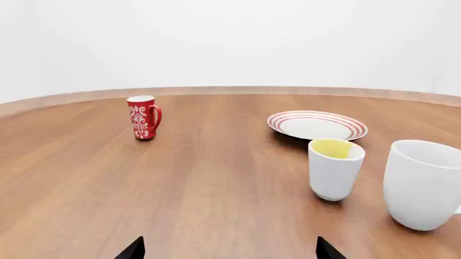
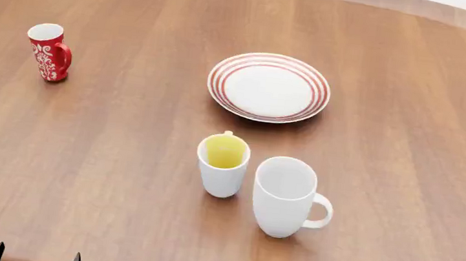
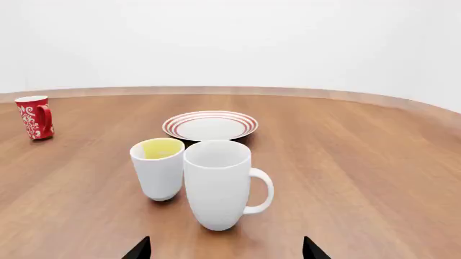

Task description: Pick up the red mug and put it on the plate

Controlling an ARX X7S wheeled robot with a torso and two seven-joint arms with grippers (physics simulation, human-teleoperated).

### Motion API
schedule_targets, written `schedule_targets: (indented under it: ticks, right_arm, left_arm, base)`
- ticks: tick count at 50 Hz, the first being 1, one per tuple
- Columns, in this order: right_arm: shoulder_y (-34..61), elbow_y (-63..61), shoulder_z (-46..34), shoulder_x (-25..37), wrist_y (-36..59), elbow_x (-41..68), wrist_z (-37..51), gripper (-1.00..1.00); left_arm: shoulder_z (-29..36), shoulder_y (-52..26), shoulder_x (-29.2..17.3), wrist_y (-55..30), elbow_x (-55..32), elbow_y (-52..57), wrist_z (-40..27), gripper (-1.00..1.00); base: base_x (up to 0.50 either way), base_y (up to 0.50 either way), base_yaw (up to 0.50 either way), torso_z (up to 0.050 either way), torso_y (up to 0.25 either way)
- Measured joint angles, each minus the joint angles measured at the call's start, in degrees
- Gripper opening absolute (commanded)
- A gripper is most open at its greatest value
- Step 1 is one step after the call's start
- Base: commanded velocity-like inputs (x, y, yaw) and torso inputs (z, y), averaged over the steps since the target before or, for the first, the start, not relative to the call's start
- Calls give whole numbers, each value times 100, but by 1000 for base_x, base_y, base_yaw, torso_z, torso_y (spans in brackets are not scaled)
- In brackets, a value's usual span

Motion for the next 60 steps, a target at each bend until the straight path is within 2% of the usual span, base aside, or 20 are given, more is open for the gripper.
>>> schedule_targets:
  ticks: [21,28,43,60]
  right_arm:
    - [31,-108,-318,255,175,221,274,100]
    - [279,-749,-386,393,1058,426,272,100]
    - [1287,-2413,-327,741,3350,920,322,100]
    - [2058,-2947,-231,923,4426,1071,525,100]
  left_arm:
    - [288,-24,-254,-144,-225,112,-299,100]
    - [388,-240,-379,-905,-275,699,-379,100]
    - [489,-1220,-617,-2886,-443,2253,-459,100]
    - [496,-1570,-756,-3506,-598,2755,-516,100]
  base:
    - [0,0,0,0,0]
    - [0,0,0,0,0]
    - [0,0,0,0,0]
    - [0,0,0,0,0]
